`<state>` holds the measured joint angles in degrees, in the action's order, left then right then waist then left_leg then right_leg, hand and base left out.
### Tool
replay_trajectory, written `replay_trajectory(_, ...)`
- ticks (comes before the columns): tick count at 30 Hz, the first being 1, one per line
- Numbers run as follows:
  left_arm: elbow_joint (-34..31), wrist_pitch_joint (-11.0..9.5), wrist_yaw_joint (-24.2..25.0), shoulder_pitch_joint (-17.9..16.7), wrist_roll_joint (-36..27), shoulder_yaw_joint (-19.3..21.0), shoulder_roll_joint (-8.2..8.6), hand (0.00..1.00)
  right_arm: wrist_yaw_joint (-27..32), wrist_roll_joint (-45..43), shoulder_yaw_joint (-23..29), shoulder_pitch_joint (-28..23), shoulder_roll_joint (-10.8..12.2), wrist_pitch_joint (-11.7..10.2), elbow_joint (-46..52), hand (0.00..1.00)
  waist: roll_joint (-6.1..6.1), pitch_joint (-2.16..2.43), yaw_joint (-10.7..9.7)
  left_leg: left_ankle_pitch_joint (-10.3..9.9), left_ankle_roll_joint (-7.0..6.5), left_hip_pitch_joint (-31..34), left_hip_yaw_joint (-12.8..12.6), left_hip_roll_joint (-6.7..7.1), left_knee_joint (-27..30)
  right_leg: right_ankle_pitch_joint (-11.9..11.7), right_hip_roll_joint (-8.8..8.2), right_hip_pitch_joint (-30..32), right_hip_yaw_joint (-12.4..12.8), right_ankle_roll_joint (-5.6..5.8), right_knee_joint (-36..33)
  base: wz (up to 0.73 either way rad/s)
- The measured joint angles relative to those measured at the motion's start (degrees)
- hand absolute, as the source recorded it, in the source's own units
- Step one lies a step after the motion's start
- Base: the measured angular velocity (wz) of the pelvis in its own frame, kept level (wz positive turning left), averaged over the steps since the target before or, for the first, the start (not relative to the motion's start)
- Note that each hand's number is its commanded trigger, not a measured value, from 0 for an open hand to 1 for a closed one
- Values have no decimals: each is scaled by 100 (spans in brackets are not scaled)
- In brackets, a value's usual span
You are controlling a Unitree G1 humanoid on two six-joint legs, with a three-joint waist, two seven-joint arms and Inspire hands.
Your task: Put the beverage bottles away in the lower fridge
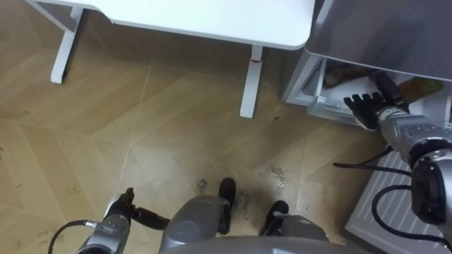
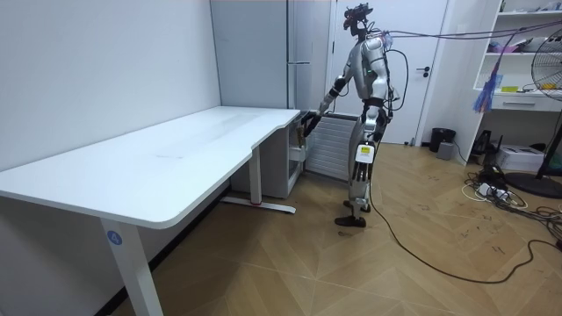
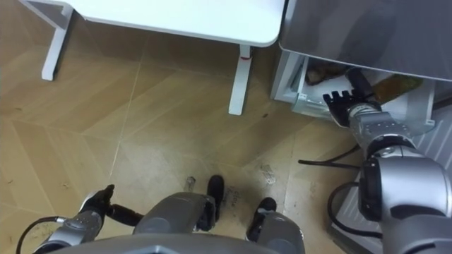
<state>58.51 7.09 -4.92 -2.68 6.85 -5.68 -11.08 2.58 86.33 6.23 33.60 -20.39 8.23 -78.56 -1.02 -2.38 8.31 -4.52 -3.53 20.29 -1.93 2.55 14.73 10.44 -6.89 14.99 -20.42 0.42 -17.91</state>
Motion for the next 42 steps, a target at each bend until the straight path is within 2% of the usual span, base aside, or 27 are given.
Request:
replay_trajectory(2, 1, 3, -39, -5, 0, -1, 0, 0, 0, -51, -1, -20, 0, 3, 0, 0, -17, 54, -9, 1, -1, -10, -3, -1, 1, -1, -3, -13, -9, 0, -3, 0)
replay_trajectory(4, 1, 4, -82, -5, 0, -1, 0, 0, 0, -140, -2, -21, 0, 10, 0, 0, -26, 82, -22, 3, -2, -27, -8, 1, 1, -1, -8, -25, -6, 0, -15, 0)
replay_trajectory(15, -5, 7, -120, 8, 0, 4, 12, 0, -79, -349, -46, -106, 0, 31, 0, 0, -2, 94, -39, 19, -8, -341, -23, 10, -127, 3, -8, -329, -24, 12, 110, 0)
replay_trajectory(21, -7, 3, -110, -43, 16, 32, 5, 0, -293, -636, -57, -327, 1, 68, 3, 0, 133, 95, -64, 21, -6, -570, -30, 21, -235, -6, 20, -582, -18, 34, 257, 1)
replay_trajectory(26, -8, -2, -101, -170, 16, 128, -48, 0, -655, -980, -175, -642, 2, 60, 73, 0, 295, 134, -161, 14, 3, -827, -40, 16, -379, -60, 90, -908, -2, 68, 556, 2)
replay_trajectory(31, 2, -5, -102, -238, 5, 131, -68, 0, -990, -1217, -408, -927, -3, 25, 315, 0, 334, 155, -201, 0, 21, -1145, -108, 4, -525, -74, 114, -1171, 59, 75, 645, -7)
replay_trajectory(34, 25, -9, -114, -291, 2, 150, -88, 0, -1177, -1581, -502, -1292, 15, -2, 404, 0, 384, 196, -204, -44, 47, -1298, -112, -5, -543, -81, 155, -1318, 83, 81, 755, -3)
replay_trajectory(35, 7, -12, -121, -372, 5, 161, -118, 0, -1226, -1751, -507, -1484, 59, -3, 513, 0, 418, 226, -214, -65, 61, -1334, -117, -1, -543, -88, 185, -1382, 107, 75, 820, -7)
replay_trajectory(42, 4, -35, -258, -817, -38, 448, -90, 0, -1494, -2712, -657, -2297, 177, -73, 507, 0, 509, 218, -352, -219, 99, -1637, -227, -68, -520, -89, 240, -1707, 169, 73, 950, -9)
